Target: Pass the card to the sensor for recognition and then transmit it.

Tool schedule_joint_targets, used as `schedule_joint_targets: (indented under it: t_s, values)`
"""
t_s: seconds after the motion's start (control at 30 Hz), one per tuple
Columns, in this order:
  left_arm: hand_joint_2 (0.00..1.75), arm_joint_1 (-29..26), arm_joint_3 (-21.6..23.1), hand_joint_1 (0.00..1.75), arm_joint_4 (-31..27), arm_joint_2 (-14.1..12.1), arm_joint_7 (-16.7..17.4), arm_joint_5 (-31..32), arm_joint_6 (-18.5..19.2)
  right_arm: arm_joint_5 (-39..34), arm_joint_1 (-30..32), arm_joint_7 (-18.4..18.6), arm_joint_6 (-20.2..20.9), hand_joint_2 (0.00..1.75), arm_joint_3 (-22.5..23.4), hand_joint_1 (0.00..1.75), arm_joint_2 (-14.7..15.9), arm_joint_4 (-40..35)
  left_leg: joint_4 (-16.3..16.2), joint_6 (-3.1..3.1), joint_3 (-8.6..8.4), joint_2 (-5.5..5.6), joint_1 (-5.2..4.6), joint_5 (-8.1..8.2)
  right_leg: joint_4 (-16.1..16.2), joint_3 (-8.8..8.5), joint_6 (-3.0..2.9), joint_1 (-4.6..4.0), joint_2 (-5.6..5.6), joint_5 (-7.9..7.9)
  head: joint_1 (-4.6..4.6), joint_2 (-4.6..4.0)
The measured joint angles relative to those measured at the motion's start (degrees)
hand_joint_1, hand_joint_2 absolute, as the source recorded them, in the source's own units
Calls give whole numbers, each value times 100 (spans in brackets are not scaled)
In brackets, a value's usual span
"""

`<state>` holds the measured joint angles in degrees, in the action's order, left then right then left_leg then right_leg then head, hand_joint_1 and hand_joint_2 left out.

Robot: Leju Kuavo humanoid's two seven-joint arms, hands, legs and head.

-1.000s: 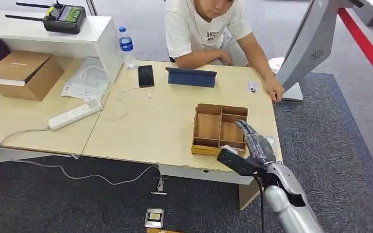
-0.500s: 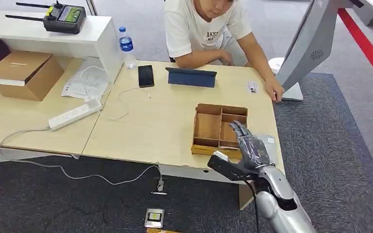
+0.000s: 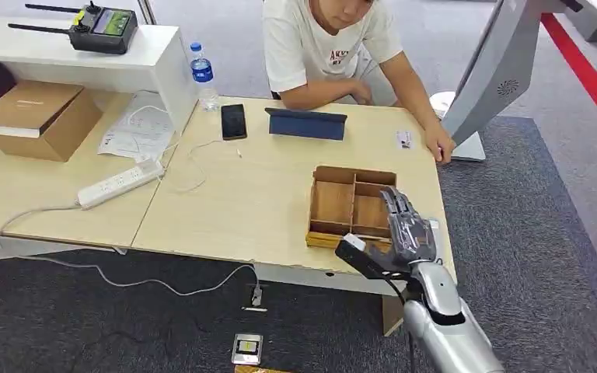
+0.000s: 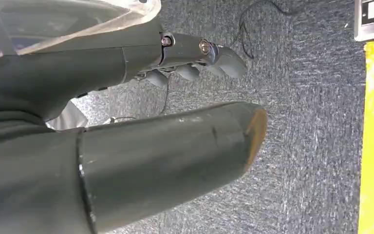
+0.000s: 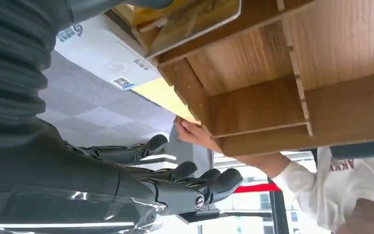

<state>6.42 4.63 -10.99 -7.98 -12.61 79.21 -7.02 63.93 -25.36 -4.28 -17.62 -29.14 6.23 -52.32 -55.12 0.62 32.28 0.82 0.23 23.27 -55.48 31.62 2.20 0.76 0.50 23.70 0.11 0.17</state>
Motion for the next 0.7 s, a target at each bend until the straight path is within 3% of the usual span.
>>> schedule_joint_targets:
  t_s: [0.7]
  values:
    - [0,1,35,0,0,4,-15,-7,17,-52,-32,-188,238,175,146,0,-61,378,0,0,-1,0,0,0,0,0,0,0,0,0,0,2]
